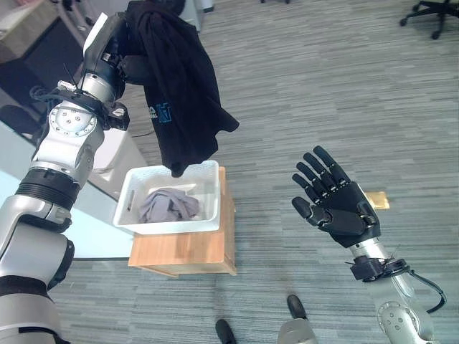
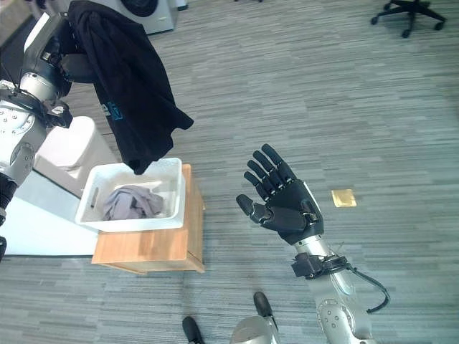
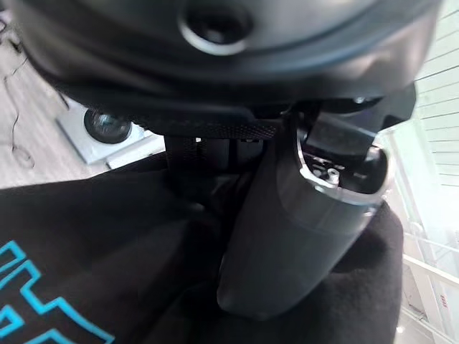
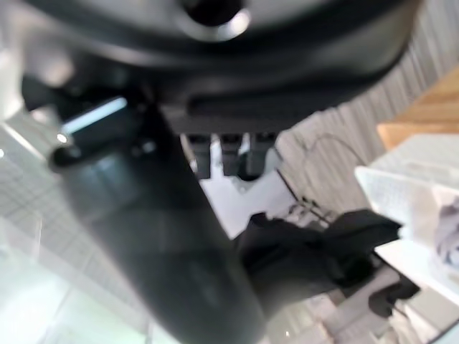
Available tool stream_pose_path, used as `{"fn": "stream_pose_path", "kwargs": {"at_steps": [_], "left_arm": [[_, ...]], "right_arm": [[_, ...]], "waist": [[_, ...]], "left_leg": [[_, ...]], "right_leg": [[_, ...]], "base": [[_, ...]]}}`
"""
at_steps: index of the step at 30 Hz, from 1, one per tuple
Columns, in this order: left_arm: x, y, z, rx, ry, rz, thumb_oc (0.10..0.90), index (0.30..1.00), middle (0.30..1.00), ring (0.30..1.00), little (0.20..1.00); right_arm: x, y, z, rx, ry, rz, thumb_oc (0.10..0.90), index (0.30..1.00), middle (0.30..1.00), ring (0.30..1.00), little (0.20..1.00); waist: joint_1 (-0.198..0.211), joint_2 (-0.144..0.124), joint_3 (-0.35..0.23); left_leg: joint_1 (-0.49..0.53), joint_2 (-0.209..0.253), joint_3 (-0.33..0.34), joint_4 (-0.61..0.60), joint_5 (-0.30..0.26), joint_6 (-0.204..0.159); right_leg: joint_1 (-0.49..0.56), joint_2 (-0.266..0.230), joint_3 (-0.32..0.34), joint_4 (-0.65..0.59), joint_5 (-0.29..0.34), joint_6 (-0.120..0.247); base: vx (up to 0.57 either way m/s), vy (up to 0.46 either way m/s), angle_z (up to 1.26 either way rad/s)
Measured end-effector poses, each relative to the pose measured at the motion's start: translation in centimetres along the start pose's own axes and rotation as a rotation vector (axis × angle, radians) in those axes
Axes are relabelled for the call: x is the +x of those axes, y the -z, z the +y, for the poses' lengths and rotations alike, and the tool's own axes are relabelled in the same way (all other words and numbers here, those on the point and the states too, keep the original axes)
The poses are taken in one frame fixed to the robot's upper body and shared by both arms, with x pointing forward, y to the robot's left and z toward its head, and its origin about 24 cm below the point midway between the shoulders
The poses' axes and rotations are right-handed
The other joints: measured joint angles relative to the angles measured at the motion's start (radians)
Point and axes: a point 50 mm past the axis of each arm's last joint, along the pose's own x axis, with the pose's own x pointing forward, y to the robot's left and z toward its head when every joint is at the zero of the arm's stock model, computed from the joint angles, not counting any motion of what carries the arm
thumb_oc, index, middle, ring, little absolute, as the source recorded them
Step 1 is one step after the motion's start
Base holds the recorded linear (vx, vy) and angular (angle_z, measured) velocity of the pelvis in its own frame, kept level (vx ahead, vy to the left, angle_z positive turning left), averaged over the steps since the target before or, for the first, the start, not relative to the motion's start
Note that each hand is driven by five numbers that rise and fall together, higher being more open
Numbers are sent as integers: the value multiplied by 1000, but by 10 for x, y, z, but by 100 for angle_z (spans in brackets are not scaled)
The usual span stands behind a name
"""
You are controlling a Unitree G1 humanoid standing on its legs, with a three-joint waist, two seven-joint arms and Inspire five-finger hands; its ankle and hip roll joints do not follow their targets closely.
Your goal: Pick up bed clothes into laundry basket.
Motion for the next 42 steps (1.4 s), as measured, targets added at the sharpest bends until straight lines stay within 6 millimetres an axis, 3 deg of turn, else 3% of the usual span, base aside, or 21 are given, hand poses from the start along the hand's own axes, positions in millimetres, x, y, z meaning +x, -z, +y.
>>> {"fn": "stream_pose_path", "kwargs": {"at_steps": [5,12,18,23,29,37,42], "left_arm": [[-1,12,2,17,-18,57,400,300,300,300,300],[-3,18,7,35,-42,88,400,300,300,300,300],[-5,19,12,24,-65,89,400,300,300,300,300],[-15,24,30,16,-133,105,400,300,300,300,300],[-32,32,52,247,-147,176,400,300,300,300,300],[-56,67,50,390,-96,314,400,300,300,300,300],[-64,82,46,544,-18,393,400,300,300,300,300]], "right_arm": [[-1,-1,-1,-9,0,7,800,900,900,900,900],[-1,0,3,-5,-13,11,800,900,900,900,900],[0,-2,8,-5,-37,3,800,900,900,900,900],[1,-2,8,-5,-38,3,800,900,900,900,900],[0,-6,7,-40,-50,19,800,900,900,900,900],[7,-12,13,-46,-86,-8,800,900,900,900,900],[8,-12,14,-46,-91,-11,800,900,900,900,900]], "waist": [[-13,-10,5],[-7,-50,31],[21,-64,41],[38,-85,64],[50,-110,105],[62,-154,137],[61,-156,138]], "left_leg": [[-19,3,18,0,0,0],[-26,8,37,0,-1,-1],[-36,9,43,0,-1,-1],[-36,11,45,0,-1,-1],[-37,17,50,0,-1,-2],[-44,30,91,0,-2,-4],[-41,42,98,0,-2,-5]], "right_leg": [[-31,4,17,-1,6,-2],[-49,10,38,-4,12,-3],[-62,10,42,-4,14,-3],[-62,12,42,-4,14,-3],[-66,18,44,-5,17,-3],[-102,34,91,-5,31,-11],[-103,47,93,-4,32,-12]], "base": [[-23,3,-13],[-5,-11,-9],[1,-2,-2],[0,0,0],[-24,-12,-1],[-14,-7,-17],[-1,2,-6]]}}
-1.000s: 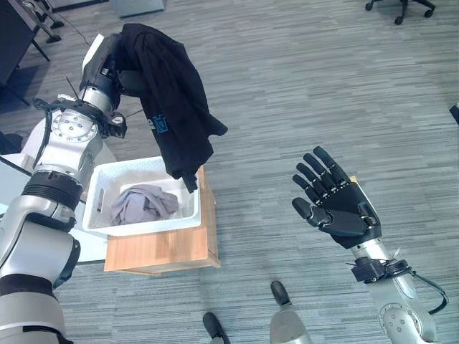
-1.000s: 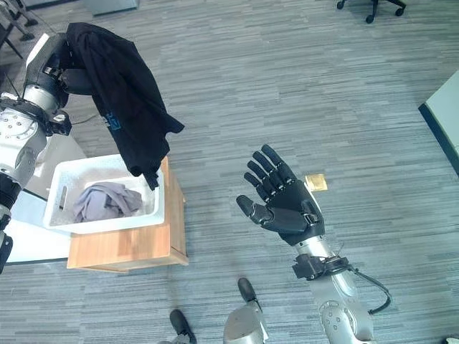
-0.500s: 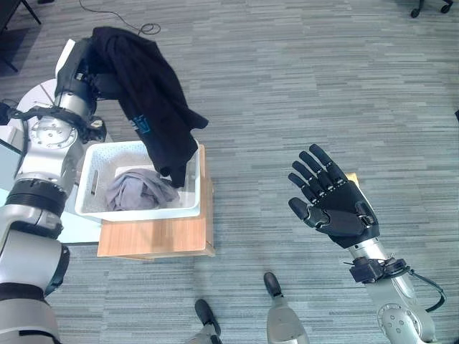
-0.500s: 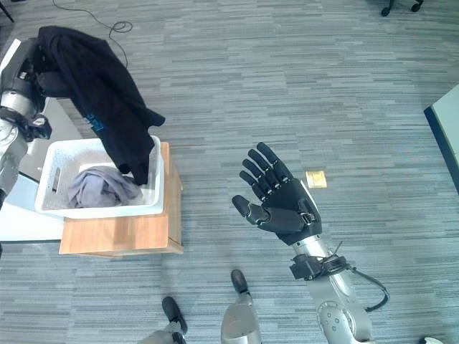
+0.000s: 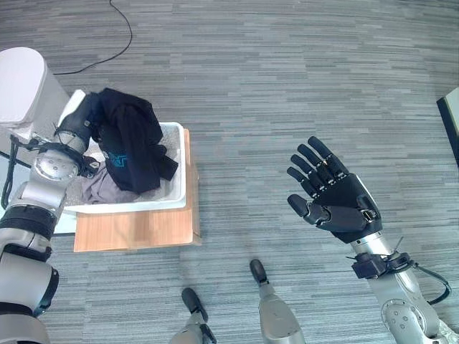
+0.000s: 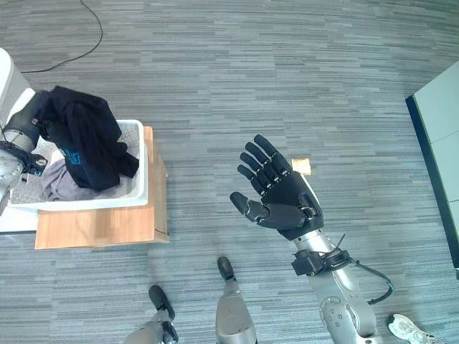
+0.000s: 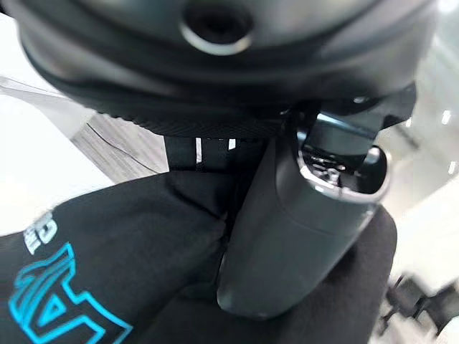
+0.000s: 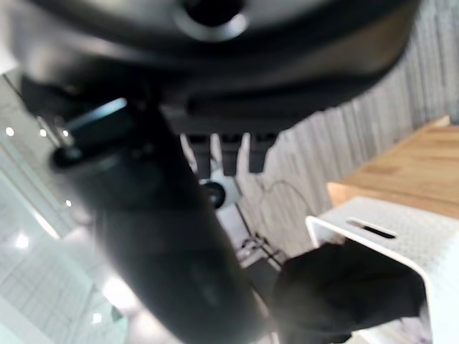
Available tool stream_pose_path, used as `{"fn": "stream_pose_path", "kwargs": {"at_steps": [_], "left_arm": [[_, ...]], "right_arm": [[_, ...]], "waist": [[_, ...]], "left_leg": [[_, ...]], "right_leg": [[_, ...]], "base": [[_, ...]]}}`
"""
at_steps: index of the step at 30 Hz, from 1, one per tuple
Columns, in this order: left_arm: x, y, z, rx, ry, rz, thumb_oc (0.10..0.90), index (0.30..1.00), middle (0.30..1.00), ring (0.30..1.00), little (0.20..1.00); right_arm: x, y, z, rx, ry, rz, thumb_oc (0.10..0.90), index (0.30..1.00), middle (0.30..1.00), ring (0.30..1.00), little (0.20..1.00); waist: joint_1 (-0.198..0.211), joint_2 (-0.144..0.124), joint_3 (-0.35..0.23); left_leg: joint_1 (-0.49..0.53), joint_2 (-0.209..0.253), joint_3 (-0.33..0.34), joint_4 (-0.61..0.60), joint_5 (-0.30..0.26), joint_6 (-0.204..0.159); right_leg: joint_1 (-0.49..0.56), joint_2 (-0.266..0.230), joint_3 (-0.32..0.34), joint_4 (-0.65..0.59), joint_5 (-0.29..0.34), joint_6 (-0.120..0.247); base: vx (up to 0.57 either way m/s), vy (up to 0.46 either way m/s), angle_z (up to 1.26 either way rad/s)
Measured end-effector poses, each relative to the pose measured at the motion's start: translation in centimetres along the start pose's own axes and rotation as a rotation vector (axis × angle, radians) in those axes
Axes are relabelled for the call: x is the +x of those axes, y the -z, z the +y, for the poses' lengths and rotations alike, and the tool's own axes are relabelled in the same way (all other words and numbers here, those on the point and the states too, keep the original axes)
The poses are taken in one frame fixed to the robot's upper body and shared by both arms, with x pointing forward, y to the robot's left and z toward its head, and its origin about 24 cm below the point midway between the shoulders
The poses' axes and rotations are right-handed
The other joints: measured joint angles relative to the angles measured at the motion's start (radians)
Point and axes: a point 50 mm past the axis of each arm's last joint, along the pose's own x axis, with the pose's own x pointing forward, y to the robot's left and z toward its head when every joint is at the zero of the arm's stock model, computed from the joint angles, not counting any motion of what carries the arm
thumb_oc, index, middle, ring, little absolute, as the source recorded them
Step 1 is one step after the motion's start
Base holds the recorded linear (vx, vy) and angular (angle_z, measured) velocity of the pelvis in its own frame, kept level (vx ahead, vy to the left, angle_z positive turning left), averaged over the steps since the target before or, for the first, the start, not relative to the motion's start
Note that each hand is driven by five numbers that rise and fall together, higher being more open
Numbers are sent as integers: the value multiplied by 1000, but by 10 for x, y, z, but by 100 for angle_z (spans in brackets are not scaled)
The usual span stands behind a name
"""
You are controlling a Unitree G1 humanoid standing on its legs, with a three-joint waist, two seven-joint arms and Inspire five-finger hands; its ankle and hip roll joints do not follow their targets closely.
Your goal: Pick up bed clothes into laundry basket.
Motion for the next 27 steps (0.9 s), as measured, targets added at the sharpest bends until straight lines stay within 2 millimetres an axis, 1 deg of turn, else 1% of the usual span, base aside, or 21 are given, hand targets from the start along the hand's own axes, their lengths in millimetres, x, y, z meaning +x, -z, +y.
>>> {"fn": "stream_pose_path", "kwargs": {"at_steps": [3,4,8,11,12,13,16,19,22,27], "left_arm": [[-1,4,-5,94,46,19,400,300,300,300,300],[-1,9,-7,155,65,42,400,300,300,300,300],[-2,20,-20,504,196,88,400,300,300,300,300],[-4,24,-30,671,268,84,400,300,300,300,300],[-5,25,-31,716,283,81,671,707,707,707,707],[-5,26,-32,748,292,79,800,900,900,900,900],[-4,24,-31,788,291,71,800,900,900,900,900],[-1,21,-26,791,259,68,800,900,900,900,900],[3,13,-18,791,209,54,800,900,900,900,900],[7,0,-7,798,148,16,800,900,900,900,900]], "right_arm": [[1,-1,0,-2,-5,-2,800,900,900,900,900],[2,0,1,-5,-13,6,800,900,900,900,900],[1,1,2,0,-22,24,800,900,900,900,900],[0,2,2,16,-24,24,800,900,900,900,900],[0,2,2,16,-25,24,800,900,900,900,900],[0,2,2,17,-25,24,800,900,900,900,900],[0,1,3,33,-27,19,800,900,900,900,900],[-1,1,5,34,-34,21,800,900,900,900,900],[-2,1,10,38,-61,25,800,900,900,900,900],[-2,1,10,41,-68,23,800,900,900,900,900]], "waist": [[-2,0,0],[-4,0,0],[-12,0,0],[-14,0,0],[-14,1,0],[-16,1,0],[-17,1,0],[-17,1,0],[-14,1,0],[-13,1,0]], "left_leg": [[2,0,3,0,0,0],[4,0,4,0,-1,-1],[5,0,10,0,-3,-4],[5,0,15,0,-3,-5],[5,0,16,0,-3,-5],[4,0,17,0,-3,-5],[4,0,19,0,-3,-5],[4,0,19,0,-3,-5],[3,0,19,0,-3,-5],[4,0,19,0,-3,-5]], "right_leg": [[0,1,2,0,2,-2],[1,1,3,0,2,-3],[-1,1,6,0,5,-4],[-6,1,13,0,7,-3],[-7,2,15,0,8,-3],[-8,2,15,0,8,-4],[-10,2,19,0,9,-4],[-10,2,19,0,9,-4],[-10,2,19,0,9,-4],[-10,2,19,0,9,-5]], "base": [[0,0,0],[3,8,-3],[2,1,-2],[6,4,-6],[-2,1,-6],[-5,-4,-4],[-1,-2,-1],[0,0,0],[0,0,0],[0,0,0]]}}
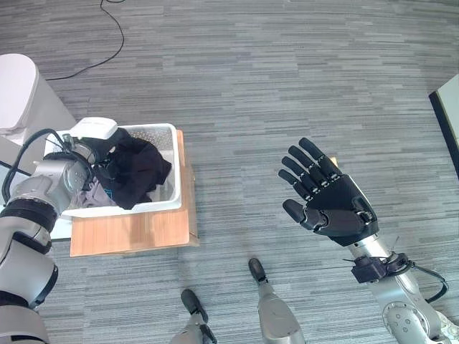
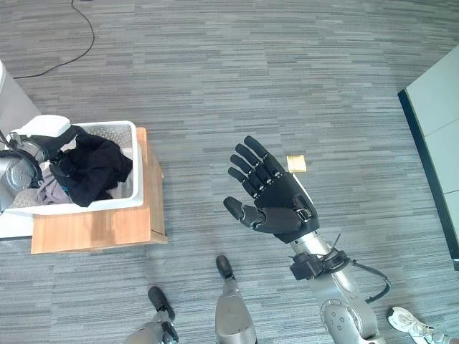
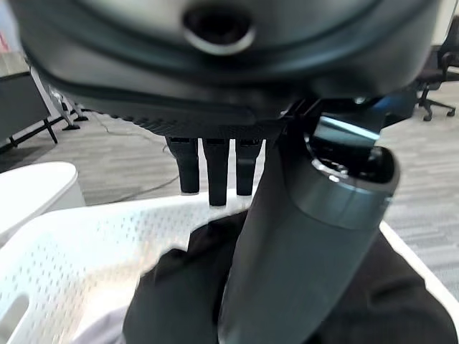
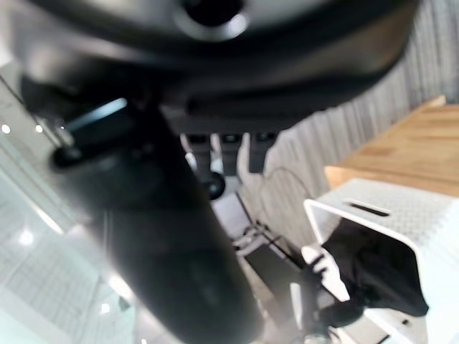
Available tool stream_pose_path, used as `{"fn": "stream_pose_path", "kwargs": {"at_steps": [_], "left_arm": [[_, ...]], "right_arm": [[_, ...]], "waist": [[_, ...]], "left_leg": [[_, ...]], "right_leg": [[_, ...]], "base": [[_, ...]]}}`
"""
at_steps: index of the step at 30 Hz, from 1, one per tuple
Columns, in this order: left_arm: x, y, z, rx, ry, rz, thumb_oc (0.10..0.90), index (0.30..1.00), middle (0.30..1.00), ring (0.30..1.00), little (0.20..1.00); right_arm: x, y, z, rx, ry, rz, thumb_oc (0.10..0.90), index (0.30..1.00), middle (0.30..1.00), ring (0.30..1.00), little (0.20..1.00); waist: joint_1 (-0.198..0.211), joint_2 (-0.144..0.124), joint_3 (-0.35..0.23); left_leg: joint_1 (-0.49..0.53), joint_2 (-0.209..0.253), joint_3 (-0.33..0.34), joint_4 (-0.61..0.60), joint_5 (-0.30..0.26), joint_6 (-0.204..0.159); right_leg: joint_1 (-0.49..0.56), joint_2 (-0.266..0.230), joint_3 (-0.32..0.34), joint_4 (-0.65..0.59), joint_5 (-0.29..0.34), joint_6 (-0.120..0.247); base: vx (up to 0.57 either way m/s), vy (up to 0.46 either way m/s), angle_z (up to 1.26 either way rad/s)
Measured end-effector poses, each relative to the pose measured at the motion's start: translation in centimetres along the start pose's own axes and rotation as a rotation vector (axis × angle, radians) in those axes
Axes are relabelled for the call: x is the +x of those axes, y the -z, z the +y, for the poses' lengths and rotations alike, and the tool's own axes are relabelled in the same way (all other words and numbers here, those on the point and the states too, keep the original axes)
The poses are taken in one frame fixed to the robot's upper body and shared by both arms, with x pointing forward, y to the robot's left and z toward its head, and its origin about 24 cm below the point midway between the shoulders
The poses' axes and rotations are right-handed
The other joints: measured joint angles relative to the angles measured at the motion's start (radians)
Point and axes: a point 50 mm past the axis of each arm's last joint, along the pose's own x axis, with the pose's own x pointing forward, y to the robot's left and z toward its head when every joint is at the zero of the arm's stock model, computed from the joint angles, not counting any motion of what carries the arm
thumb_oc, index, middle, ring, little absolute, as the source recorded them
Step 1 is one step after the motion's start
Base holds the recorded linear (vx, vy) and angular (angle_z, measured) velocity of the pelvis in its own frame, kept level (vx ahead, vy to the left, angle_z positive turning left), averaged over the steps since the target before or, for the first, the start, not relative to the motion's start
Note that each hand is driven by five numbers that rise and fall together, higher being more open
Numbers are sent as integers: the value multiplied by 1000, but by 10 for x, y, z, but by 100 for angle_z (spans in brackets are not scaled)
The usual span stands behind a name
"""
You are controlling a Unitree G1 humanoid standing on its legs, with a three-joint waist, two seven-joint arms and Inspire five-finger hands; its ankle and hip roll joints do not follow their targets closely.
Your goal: Pick up bed clothes into laundry basket.
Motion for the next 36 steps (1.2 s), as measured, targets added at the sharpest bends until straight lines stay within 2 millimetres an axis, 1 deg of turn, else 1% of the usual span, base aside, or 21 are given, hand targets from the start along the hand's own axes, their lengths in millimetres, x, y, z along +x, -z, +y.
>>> {"fn": "stream_pose_path", "kwargs": {"at_steps": [5,9,11,14,16,19,21,22,23,24,26,27,28,29,30,31,32,33,34,35,36], "left_arm": [[-5,1,30,67,-72,-41,800,900,900,900,900],[-12,-15,66,110,-198,-140,800,900,900,900,900],[-19,-26,85,47,-293,-212,800,900,900,900,900],[-42,-32,104,-181,-466,-305,800,900,900,900,900],[-53,-29,107,-239,-522,-328,800,900,900,900,900],[-63,-13,97,-276,-513,-283,800,900,900,900,900],[-65,-3,83,-293,-466,-241,800,900,900,900,900],[-69,4,73,-337,-446,-219,800,900,900,900,900],[-79,11,60,-449,-450,-202,800,900,900,900,900],[-82,13,57,-487,-463,-199,800,900,900,900,900],[-117,26,-6,-1040,-571,-123,800,900,900,900,900],[-130,23,-33,-1272,-635,-81,800,900,900,900,900],[-136,15,-64,-1504,-661,-12,800,900,900,900,900],[-140,8,-84,-1627,-641,32,800,900,900,900,900],[-144,4,-99,-1689,-591,80,800,900,900,900,900],[-147,3,-109,-1715,-550,109,800,900,900,900,900],[-165,-17,-147,-1890,-471,199,800,900,900,900,900],[-180,-42,-180,-2045,-418,314,800,900,900,900,900],[-188,-62,-198,-2130,-337,384,800,900,900,900,900],[-192,-95,-217,-2245,-207,444,800,900,900,900,900],[-194,-116,-228,-2321,-110,459,800,900,900,900,900]], "right_arm": [[-1,1,0,6,5,1,800,900,900,900,900],[-1,0,0,5,5,-2,800,900,900,900,900],[-1,0,-1,4,5,-6,800,900,900,900,900],[-1,-2,-2,-15,8,-7,800,900,900,900,900],[0,-3,-2,-36,9,-4,800,900,900,900,900],[1,-6,-3,-51,9,-12,800,900,900,900,900],[0,-9,-5,-61,16,-17,800,900,900,900,900],[1,-10,-5,-64,15,-22,800,900,900,900,900],[3,-10,-4,-69,10,-25,800,900,900,900,900],[2,-10,-4,-71,12,-26,800,900,900,900,900],[1,-6,-5,-89,28,-15,800,900,900,900,900],[-1,-3,-6,-105,46,-1,800,900,900,900,900],[-5,1,-11,-127,87,17,800,900,900,900,900],[-6,5,-14,-136,114,32,800,900,900,900,900],[-5,9,-16,-142,132,44,800,900,900,900,900],[-4,12,-17,-137,136,46,800,900,900,900,900],[-4,19,-19,-129,179,37,800,900,900,900,900],[-6,28,-21,-108,234,30,800,900,900,900,900],[-8,32,-23,-120,261,48,800,900,900,900,900],[-17,37,-26,-168,296,98,800,900,900,900,900],[-19,41,-26,-215,292,140,800,900,900,900,900]], "waist": [[2,1,-1],[28,4,-1],[52,7,-1],[68,17,-4],[82,22,-6],[105,39,-17],[113,51,-25],[132,52,-30],[153,53,-35],[155,54,-37],[181,54,-51],[192,52,-59],[195,47,-62],[201,39,-70],[218,28,-76],[236,23,-79],[253,16,-86],[248,20,-88],[249,20,-88],[242,18,-90],[258,28,-92]], "left_leg": [[3,0,-2,0,0,0],[11,0,-7,0,0,0],[11,0,-9,0,0,0],[14,0,-24,0,1,0],[29,0,-36,0,0,0],[35,0,-54,0,0,-1],[36,0,-82,0,1,-2],[38,0,-89,0,1,-2],[38,-1,-91,0,0,-3],[40,-1,-90,0,0,-3],[45,-4,-99,0,-2,-3],[52,-7,-104,0,-4,-1],[64,-8,-132,0,-3,-1],[67,-10,-146,0,-3,0],[66,-10,-149,0,-7,2],[65,-10,-149,0,-12,7],[69,-21,-166,0,-13,11],[83,-41,-205,0,-13,17],[90,-56,-240,0,-12,22],[98,-74,-312,1,-3,34],[85,-82,-410,3,7,48]], "right_leg": [[4,-1,-1,0,0,0],[15,-1,-7,0,0,-1],[17,-2,-9,0,0,-1],[26,-2,-23,0,0,-1],[45,-2,-28,0,-2,-2],[62,-4,-50,0,-6,-1],[77,-5,-73,0,-9,-1],[81,-6,-78,0,-11,0],[82,-6,-79,0,-12,0],[82,-7,-77,-1,-12,0],[93,-10,-87,0,-15,2],[103,-13,-97,0,-20,4],[132,-16,-121,0,-28,2],[136,-17,-136,3,-37,3],[138,-17,-136,5,-46,4],[138,-18,-138,10,-54,3],[140,-27,-153,43,-65,7],[167,-48,-187,73,-93,15],[186,-60,-209,98,-116,23],[202,-85,-247,153,-165,27],[194,-67,-188,239,-245,12]], "base": [[6,-1,0],[9,-4,2],[18,-3,3],[27,-4,9],[10,-5,9],[4,-9,19],[-3,-2,32],[6,14,12],[-13,8,4],[-5,26,4],[13,63,10],[15,67,33],[2,59,50],[34,63,51],[37,89,25],[28,79,17],[22,44,51],[5,15,81],[0,-68,150],[-8,-92,177],[-38,-93,223]]}}
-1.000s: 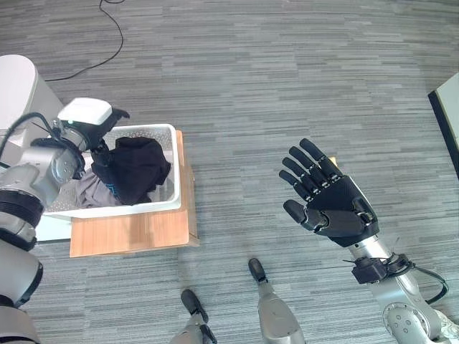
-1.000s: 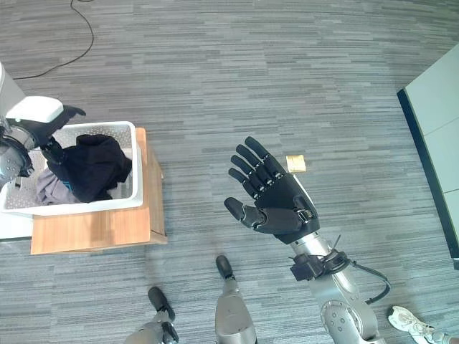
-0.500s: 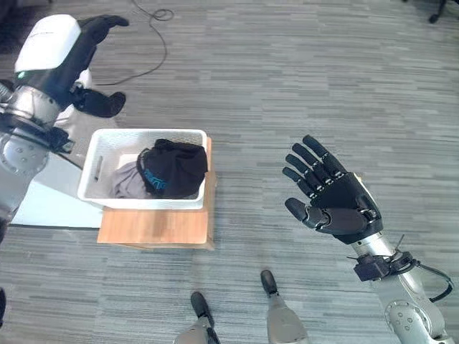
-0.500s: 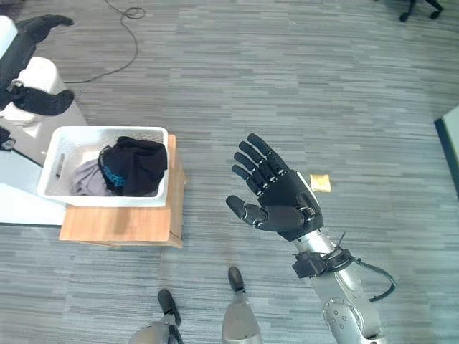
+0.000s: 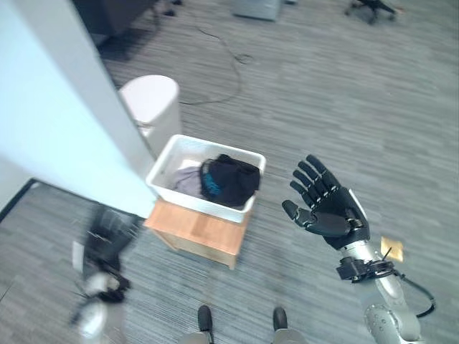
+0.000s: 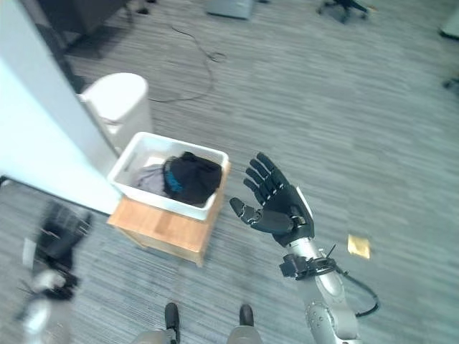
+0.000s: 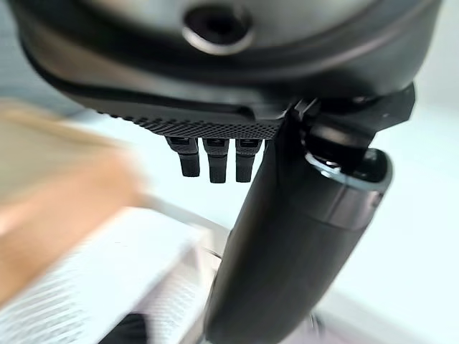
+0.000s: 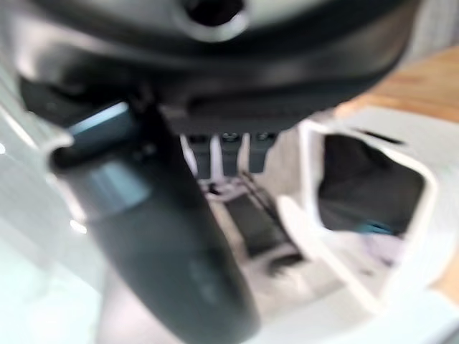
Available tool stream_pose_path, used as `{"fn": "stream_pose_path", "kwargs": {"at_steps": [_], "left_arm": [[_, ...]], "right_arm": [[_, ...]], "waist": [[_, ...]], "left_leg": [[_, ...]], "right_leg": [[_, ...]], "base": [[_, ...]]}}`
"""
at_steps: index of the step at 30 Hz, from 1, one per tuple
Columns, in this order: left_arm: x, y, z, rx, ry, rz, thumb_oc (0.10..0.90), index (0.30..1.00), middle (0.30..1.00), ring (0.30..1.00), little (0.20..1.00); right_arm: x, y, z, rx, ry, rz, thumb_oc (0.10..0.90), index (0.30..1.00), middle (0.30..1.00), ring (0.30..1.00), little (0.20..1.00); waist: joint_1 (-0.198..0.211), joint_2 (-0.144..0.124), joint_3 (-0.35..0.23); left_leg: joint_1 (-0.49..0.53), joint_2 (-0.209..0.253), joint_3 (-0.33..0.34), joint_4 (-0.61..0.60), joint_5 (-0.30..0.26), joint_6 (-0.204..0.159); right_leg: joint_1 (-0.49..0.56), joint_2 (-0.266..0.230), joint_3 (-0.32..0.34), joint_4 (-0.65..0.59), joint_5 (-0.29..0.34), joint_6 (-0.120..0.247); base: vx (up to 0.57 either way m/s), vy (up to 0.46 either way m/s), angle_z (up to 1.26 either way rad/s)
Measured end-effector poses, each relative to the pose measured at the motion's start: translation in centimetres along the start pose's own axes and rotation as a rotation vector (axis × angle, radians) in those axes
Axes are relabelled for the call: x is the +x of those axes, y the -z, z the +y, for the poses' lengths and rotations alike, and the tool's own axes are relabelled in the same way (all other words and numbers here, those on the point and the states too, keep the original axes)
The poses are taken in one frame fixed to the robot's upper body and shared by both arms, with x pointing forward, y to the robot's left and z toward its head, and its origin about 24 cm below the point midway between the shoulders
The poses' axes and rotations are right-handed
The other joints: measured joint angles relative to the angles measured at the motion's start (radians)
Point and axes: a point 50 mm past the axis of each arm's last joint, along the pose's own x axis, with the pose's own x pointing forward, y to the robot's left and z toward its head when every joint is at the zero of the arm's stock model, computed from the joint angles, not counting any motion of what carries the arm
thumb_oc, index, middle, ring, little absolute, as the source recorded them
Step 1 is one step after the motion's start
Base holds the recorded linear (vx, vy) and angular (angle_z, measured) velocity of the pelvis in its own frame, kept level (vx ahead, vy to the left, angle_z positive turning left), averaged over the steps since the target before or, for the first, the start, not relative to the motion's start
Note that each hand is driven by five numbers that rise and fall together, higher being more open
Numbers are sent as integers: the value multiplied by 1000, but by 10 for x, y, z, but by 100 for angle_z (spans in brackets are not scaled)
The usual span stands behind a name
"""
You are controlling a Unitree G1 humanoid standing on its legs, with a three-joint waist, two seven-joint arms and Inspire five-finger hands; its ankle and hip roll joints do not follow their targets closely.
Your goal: Pick up bed clothes into laundry basket.
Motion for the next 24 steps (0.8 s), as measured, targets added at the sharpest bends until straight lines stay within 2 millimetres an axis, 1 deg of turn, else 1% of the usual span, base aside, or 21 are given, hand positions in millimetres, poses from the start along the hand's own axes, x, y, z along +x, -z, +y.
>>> {"fn": "stream_pose_path", "kwargs": {"at_steps": [1,2,3,4,5,6,8,9,10,11,12,13,15,16,17,18,19,20,21,22,24], "left_arm": [[1,8,-4,-40,8,25,800,900,900,900,900],[6,11,-14,-82,41,39,800,900,900,900,900],[7,7,-16,-78,66,32,800,900,900,900,900],[10,-1,-19,-86,88,7,800,900,900,900,900],[12,-7,-24,-79,115,-12,800,900,900,900,900],[14,-20,-36,-67,178,-63,800,900,900,900,900],[14,-34,-55,-74,263,-132,800,900,900,900,900],[14,-42,-67,-72,317,-172,800,900,900,900,900],[15,-49,-76,-56,360,-216,800,900,900,900,900],[16,-52,-79,-48,374,-231,800,900,900,900,900],[15,-52,-74,-23,359,-240,800,900,900,900,900],[14,-49,-69,-21,340,-227,800,900,900,900,900],[14,-44,-53,-1,280,-197,800,900,900,900,900],[16,-40,-46,29,257,-161,800,900,900,900,900],[14,-35,-38,44,229,-134,800,900,900,900,900],[8,-30,-32,42,200,-121,800,900,900,900,900],[7,-26,-35,31,200,-117,800,900,900,900,900],[7,-27,-36,46,208,-121,800,900,900,900,900],[11,-21,-40,47,209,-89,800,900,900,900,900],[11,-18,-45,72,235,-72,800,900,900,900,900],[8,-18,-52,92,269,-77,800,900,900,900,900]], "right_arm": [[0,3,2,-24,-7,15,800,900,900,900,900],[0,8,9,-49,-37,42,800,900,900,900,900],[4,10,16,-56,-70,45,800,900,900,900,900],[6,16,26,-41,-103,55,800,900,900,900,900],[10,15,33,-32,-128,42,800,900,900,900,900],[12,15,38,-18,-144,23,800,900,900,900,900],[14,15,41,-21,-162,26,800,900,900,900,900],[13,16,38,-33,-164,48,800,900,900,900,900],[11,18,37,-36,-162,60,800,900,900,900,900],[11,18,35,-41,-162,63,800,900,900,900,900],[9,16,33,-44,-160,62,800,900,900,900,900],[7,16,31,-40,-150,63,800,900,900,900,900],[6,16,29,-40,-136,66,800,900,900,900,900],[0,21,28,1,-99,70,800,900,900,900,900],[-4,26,28,42,-78,81,800,900,900,900,900],[-3,24,27,52,-78,73,800,900,900,900,900],[-3,18,23,42,-75,48,800,900,900,900,900],[-3,16,21,37,-69,38,800,900,900,900,900],[-2,20,15,44,-29,47,800,900,900,900,900],[-6,26,12,56,17,65,800,900,900,900,900],[-7,26,12,53,28,70,800,900,900,900,900]], "waist": [[-22,11,-2],[-57,14,-2],[-20,7,-3],[-16,-8,-12],[-1,8,-17],[14,25,-25],[35,51,-23],[53,60,-20],[81,20,-18],[87,3,-16],[103,-19,-13],[95,-29,-11],[82,-62,-11],[28,-101,-2],[14,-126,-9],[0,-92,-11],[-23,-44,-17],[-43,-59,-33],[-79,-36,-31],[-87,-42,-36],[-88,-30,-35]], "left_leg": [[-22,3,-77,9,6,4],[-51,9,-150,7,27,5],[-53,10,-124,-1,20,17],[-78,-5,-198,33,25,22],[-86,-12,-259,28,26,24],[-132,-17,-366,56,28,23],[-148,-4,-464,26,44,46],[-169,-8,-492,27,-48,86],[-194,-37,-493,62,-109,5],[-204,-55,-496,89,-91,-33],[-221,-77,-404,131,-108,-42],[-226,-81,-335,161,-107,-48],[-225,-73,-114,281,-122,-43],[-224,-57,3,391,-152,-28],[-179,-48,20,430,-163,-32],[-124,34,38,421,-157,-27],[-77,130,68,395,-115,-16],[-64,146,104,394,-157,-37],[-22,192,118,379,-166,-85],[22,178,143,348,-181,-109],[112,144,165,232,-181,-105]], "right_leg": [[-3,66,134,62,-65,-31],[-9,180,305,124,-101,-34],[-27,199,311,159,-140,-43],[-33,286,499,223,-190,-90],[-35,319,523,262,-212,-124],[-39,413,628,306,-229,-153],[-36,465,565,289,-195,-242],[-24,464,480,249,-141,-271],[-34,429,436,230,-114,-291],[-43,409,399,209,-103,-290],[-40,377,307,166,-75,-311],[-33,362,260,139,-59,-316],[-33,319,133,86,-39,-323],[16,283,32,16,-18,-329],[-11,270,-1,50,-10,-285],[-44,294,-13,97,-7,-182],[-128,313,-11,200,-88,-202],[-144,267,-28,182,-105,-278],[-138,261,-95,179,-89,-297],[-146,240,-113,173,-77,-290],[-156,225,-135,133,-38,-280]], "base": [[-38,-73,291],[-37,-50,255],[-101,-148,243],[-106,-106,149],[-259,-283,191],[-258,-312,201],[-320,-386,195],[-293,-275,205],[-349,-179,203],[-421,-64,203],[-480,-16,174],[-576,0,199],[-405,-7,200],[-233,-2,242],[-310,9,242],[-235,62,175],[-237,120,142],[-197,155,177],[-209,164,162],[-162,192,152],[-97,206,67]]}}
